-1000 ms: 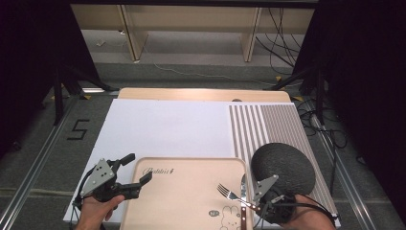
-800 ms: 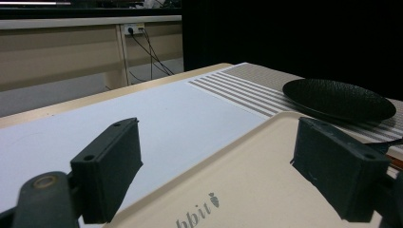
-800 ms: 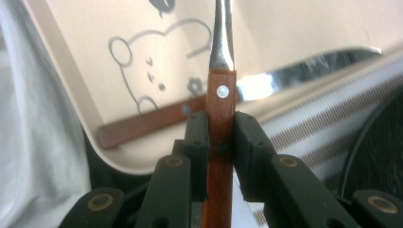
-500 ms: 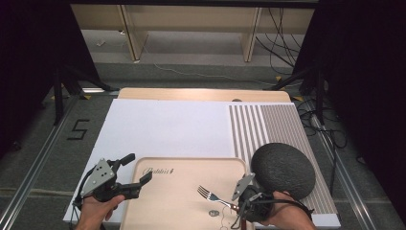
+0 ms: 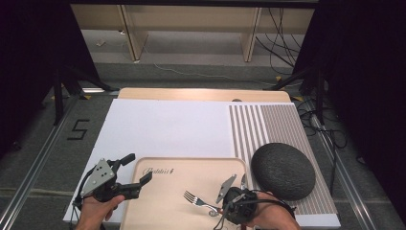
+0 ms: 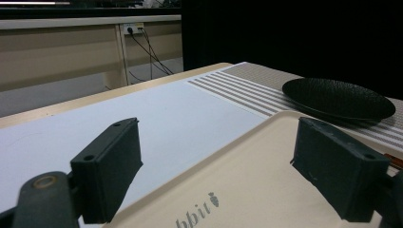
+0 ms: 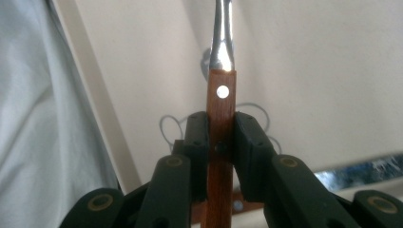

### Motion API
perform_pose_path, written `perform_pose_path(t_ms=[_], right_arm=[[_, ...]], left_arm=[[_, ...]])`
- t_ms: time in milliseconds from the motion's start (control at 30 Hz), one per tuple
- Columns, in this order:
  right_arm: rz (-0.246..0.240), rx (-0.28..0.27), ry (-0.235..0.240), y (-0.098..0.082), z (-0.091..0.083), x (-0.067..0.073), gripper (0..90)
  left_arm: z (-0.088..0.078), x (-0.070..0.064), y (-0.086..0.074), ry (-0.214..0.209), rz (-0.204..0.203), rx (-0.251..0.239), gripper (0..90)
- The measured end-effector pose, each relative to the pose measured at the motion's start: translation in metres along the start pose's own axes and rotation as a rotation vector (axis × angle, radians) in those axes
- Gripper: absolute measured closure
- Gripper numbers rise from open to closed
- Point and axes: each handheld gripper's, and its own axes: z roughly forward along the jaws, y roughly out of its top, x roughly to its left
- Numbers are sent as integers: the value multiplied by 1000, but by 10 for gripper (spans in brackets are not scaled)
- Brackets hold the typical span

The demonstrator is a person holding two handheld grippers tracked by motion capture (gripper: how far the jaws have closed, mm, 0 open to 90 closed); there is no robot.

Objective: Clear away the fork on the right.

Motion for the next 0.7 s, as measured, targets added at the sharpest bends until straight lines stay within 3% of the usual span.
perform_pose_path(t_ms=[233,267,300,533,700], right_arm=[[-15,1,5,9,9,5,774],[-17,27,9,10,9,5,774],[-11,2,6,10,11,5,774],[-39,6,11,15,18,10,774],[-6,17,29,17,25,15,774]], left_arm=[[0,0,0,-1,1,-1,157],[0,0,0,-1,1,0,157],[0,0,0,-1,0,0,157],[0,0,0,-2,2,0,157],[-1,0,1,-2,2,-1,157]])
